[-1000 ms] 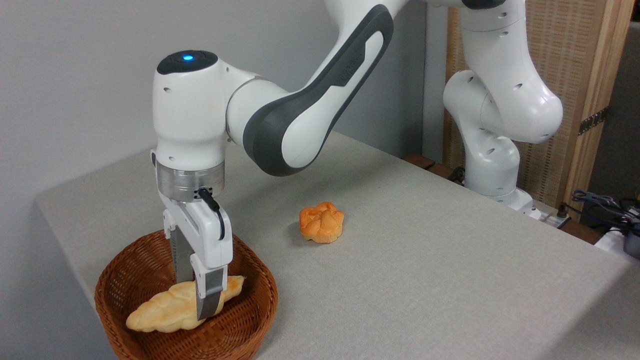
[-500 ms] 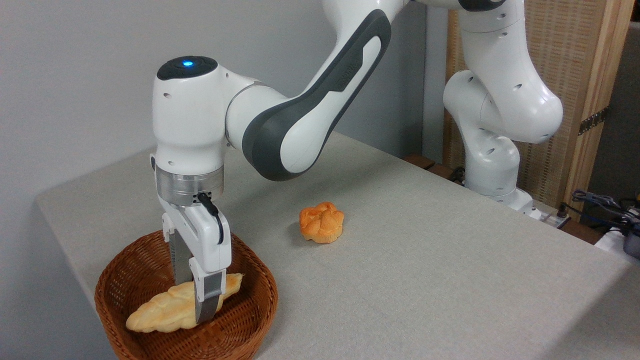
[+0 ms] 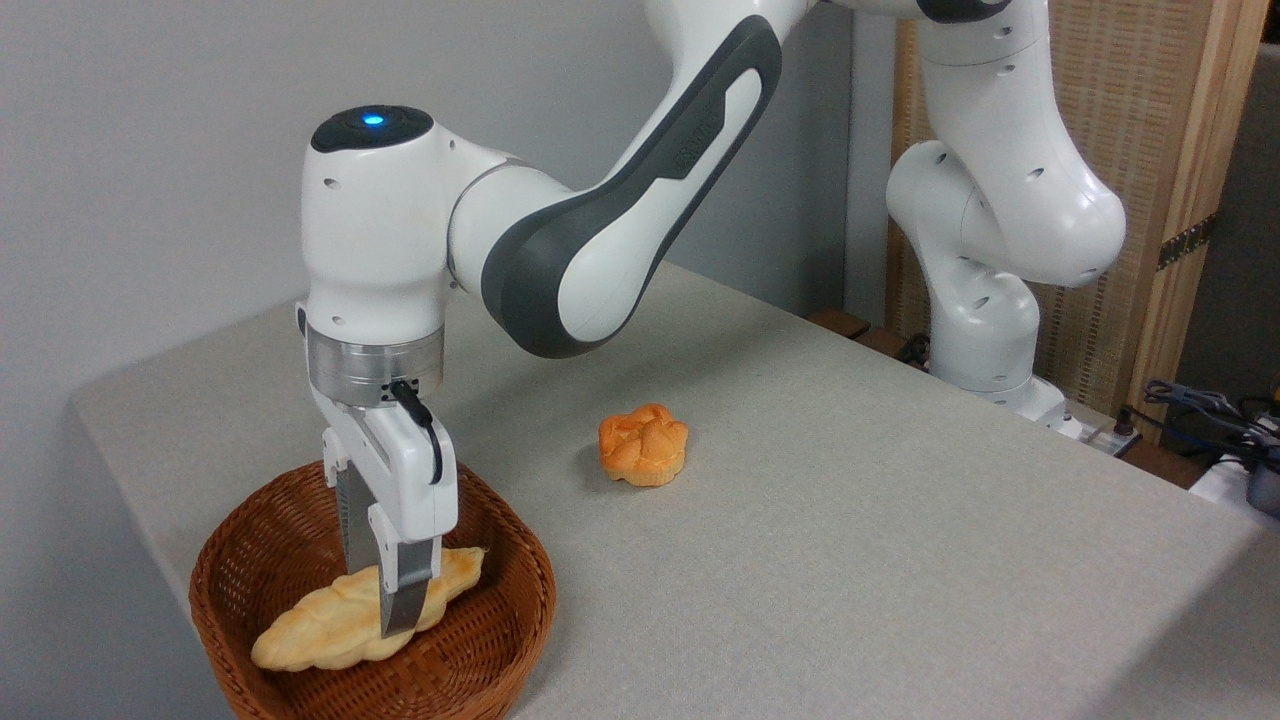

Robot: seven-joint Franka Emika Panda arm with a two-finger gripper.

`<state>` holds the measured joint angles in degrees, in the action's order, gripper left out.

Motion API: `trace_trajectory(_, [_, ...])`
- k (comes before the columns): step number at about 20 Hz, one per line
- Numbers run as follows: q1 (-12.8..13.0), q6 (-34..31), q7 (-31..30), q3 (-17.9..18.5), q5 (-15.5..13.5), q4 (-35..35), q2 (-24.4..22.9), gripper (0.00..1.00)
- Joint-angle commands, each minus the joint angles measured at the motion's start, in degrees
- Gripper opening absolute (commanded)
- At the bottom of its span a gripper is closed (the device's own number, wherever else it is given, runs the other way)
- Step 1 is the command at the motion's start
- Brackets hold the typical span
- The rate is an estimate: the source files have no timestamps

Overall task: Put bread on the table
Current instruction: 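Close the gripper on the middle of the long bread roll, then lift the bread roll out of the basket and carry it beside the orange pastry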

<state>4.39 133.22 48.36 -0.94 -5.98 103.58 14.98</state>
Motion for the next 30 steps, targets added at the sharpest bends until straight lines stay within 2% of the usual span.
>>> trace_trajectory(1, [-0.2, 1.1, 0.4, -0.1, 0.4, -0.1, -0.1, 0.26])
trace_trajectory(19, [-0.2, 1.0, 0.2, -0.2, 0.4, -0.2, -0.2, 0.27])
trace_trajectory(24, [-0.2, 0.6, -0.1, -0.1, -0.4, -1.4, -0.6, 0.27])
trace_trajectory(27, [-0.2, -0.7, -0.3, -0.1, -3.5, -1.4, -1.6, 0.27])
trace_trajectory(30, [-0.9, -3.9, -0.1, 0.2, -3.6, -1.4, -3.7, 0.28])
